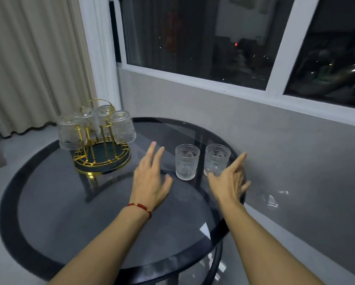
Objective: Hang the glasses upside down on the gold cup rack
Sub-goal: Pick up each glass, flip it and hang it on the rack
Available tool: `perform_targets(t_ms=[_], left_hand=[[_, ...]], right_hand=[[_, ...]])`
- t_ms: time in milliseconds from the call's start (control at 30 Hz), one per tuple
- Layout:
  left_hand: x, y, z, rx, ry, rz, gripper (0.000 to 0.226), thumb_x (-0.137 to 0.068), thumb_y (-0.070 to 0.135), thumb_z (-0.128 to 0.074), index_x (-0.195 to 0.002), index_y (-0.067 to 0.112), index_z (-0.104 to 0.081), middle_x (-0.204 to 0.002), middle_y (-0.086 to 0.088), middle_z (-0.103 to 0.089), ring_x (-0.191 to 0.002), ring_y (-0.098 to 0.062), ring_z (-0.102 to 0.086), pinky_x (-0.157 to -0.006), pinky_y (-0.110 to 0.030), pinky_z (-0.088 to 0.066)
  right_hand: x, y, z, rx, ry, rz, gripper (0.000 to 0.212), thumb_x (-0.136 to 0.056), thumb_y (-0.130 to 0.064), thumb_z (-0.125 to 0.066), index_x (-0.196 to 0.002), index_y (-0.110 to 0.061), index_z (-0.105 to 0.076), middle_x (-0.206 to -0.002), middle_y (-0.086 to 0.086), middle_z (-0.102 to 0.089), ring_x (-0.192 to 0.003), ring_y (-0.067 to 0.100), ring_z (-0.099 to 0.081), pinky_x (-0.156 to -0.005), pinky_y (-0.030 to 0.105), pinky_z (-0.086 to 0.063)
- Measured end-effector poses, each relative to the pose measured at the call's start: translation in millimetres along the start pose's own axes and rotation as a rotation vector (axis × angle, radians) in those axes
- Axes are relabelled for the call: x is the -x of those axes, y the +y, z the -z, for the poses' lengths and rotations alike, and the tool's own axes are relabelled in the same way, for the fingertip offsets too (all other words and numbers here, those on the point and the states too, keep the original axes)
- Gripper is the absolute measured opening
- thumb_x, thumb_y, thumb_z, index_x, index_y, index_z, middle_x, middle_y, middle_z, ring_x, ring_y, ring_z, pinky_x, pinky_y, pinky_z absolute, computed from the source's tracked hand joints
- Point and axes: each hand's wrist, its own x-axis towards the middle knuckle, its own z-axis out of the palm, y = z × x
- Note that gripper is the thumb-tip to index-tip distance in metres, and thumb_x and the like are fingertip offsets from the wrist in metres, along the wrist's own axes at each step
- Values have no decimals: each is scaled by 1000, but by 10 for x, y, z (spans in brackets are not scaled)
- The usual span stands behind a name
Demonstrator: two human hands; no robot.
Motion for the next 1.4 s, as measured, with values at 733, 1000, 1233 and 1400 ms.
perform_targets(t_ms=[733, 1000, 1233, 1400], left_hand=[[77, 501, 7, 601, -21, 121, 77, -87, 37, -72, -153, 30, -35, -137, 8, -57, -122, -12, -55, -103, -34, -48], [44, 90, 505, 1007, 20, 371, 105, -63, 60, -84, -152, 33, -37, -123, 0, -64, -113, -17, -66, -80, -41, -64], [118, -506, 804, 1026, 232, 545, 99, -59, 57, -86, -145, 24, -50, -117, -11, -68, -109, -23, -70, -83, -50, -63], [129, -828, 845, 1132, 201, 566, 71, -84, 40, -78, -146, 22, -48, -124, -9, -68, -108, -17, -71, -80, -37, -63]], right_hand=[[-106, 56, 337, -404, 147, 345, 86, -66, -53, -86, -140, -32, -47, -136, -2, -60, -122, 19, -59, -99, 37, -51], [448, -465, 15, -345, -356, 637, 90, -61, -48, -92, -139, -59, -49, -130, -22, -57, -120, -10, -55, -98, 21, -51], [621, -821, -524, -731, -826, 268, 109, -60, -76, -84, -150, -29, -47, -140, -1, -67, -120, 19, -71, -95, 42, -60], [770, -1101, -778, -969, -889, 160, 67, -80, -50, -83, -134, -19, -59, -136, 10, -71, -117, 26, -74, -85, 38, -63]])
